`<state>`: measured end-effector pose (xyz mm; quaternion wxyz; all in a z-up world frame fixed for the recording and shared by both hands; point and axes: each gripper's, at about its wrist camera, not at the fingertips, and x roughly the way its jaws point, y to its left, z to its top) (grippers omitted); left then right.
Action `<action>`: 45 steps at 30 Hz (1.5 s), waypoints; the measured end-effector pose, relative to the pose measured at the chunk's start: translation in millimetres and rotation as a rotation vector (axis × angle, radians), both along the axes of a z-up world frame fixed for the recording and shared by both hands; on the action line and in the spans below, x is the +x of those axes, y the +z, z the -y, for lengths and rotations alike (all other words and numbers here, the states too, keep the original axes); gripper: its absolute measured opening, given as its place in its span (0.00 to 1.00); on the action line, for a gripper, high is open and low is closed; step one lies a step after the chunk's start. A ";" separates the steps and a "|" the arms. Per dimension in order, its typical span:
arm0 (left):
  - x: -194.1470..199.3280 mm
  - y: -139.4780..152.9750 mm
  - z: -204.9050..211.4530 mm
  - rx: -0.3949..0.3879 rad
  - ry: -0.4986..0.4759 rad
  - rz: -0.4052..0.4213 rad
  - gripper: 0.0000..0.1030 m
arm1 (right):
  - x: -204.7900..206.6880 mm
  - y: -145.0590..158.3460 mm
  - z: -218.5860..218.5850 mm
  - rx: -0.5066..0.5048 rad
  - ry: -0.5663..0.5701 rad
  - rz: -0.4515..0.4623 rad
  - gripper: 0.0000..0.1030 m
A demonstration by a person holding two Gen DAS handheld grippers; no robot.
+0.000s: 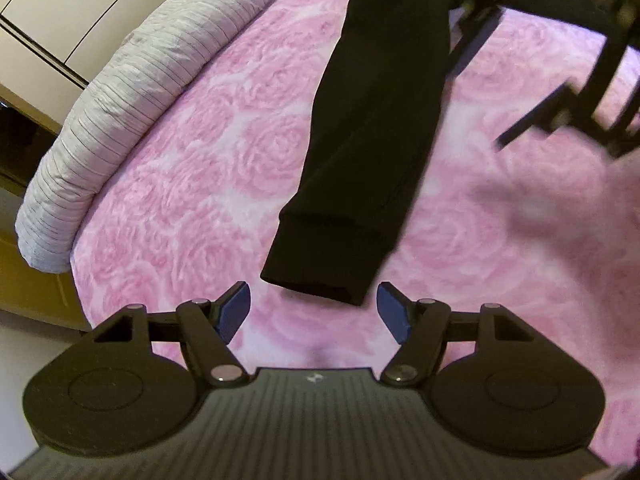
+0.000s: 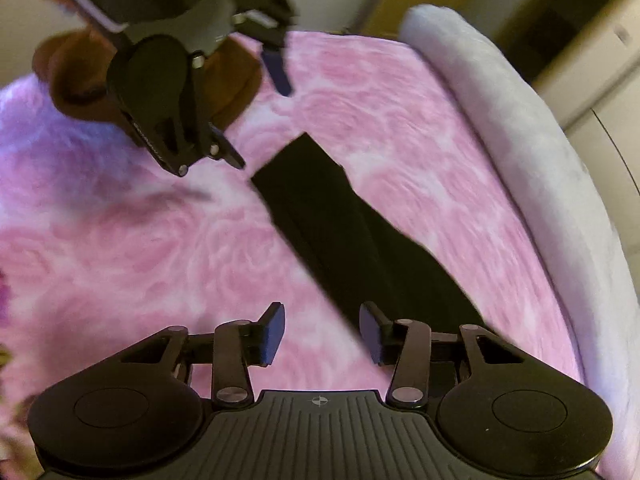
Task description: Fold clothes
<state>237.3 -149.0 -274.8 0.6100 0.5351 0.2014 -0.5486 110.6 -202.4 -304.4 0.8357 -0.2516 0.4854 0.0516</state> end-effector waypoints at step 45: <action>-104.3 50.2 116.8 -0.156 0.150 -0.175 0.64 | -162.0 182.3 295.0 0.326 -0.862 0.742 0.09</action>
